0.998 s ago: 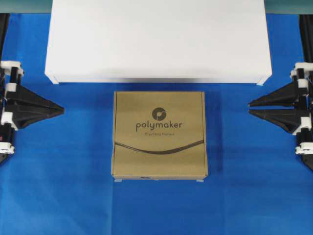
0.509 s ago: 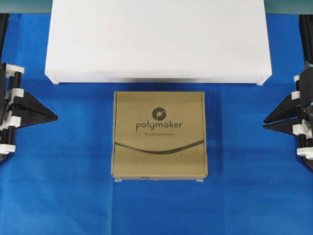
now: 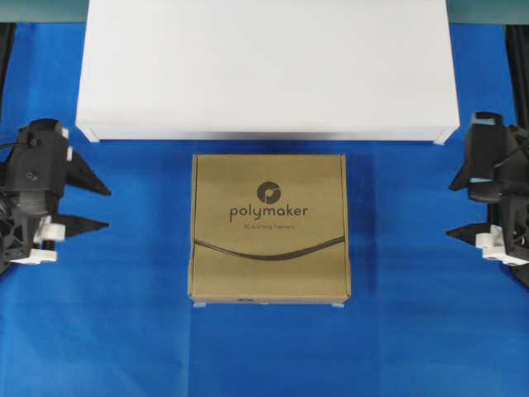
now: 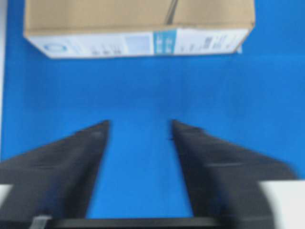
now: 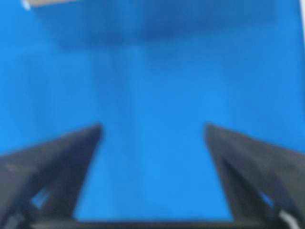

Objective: Place the cardboard box on the stand after clamping it between your arms.
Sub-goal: 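Move both grippers inward toward the left and right sides of the polymaker box, then press both grippers against the box sides and lift it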

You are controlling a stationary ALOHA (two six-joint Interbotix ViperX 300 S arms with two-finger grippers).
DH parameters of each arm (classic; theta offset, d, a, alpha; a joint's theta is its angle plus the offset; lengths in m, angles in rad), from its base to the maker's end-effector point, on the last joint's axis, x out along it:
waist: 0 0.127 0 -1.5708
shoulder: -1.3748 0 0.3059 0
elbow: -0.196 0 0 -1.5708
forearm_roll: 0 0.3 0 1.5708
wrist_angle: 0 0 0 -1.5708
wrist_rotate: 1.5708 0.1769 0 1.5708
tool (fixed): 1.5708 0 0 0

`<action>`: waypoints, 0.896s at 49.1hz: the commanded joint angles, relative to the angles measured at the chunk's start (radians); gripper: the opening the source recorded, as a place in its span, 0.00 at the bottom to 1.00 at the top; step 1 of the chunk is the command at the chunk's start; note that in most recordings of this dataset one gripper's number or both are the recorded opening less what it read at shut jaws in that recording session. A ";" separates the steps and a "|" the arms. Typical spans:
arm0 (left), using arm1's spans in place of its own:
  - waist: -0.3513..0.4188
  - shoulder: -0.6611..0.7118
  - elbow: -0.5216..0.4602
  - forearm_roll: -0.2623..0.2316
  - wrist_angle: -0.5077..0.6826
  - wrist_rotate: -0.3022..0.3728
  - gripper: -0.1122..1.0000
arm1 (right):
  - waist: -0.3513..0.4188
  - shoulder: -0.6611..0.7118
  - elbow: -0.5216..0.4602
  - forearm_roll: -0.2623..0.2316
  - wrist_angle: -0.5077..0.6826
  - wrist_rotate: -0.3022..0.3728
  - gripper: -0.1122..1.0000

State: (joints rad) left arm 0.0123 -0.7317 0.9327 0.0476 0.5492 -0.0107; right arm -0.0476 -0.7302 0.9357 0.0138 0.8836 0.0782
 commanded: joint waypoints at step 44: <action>0.040 0.595 -0.034 0.003 -0.468 0.009 0.85 | -0.002 0.584 -0.043 -0.052 -0.531 -0.040 0.98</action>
State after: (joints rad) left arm 0.0552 -0.1657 0.9296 0.0491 0.1028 -0.0031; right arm -0.0491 -0.1703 0.9296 -0.0337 0.3789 0.0537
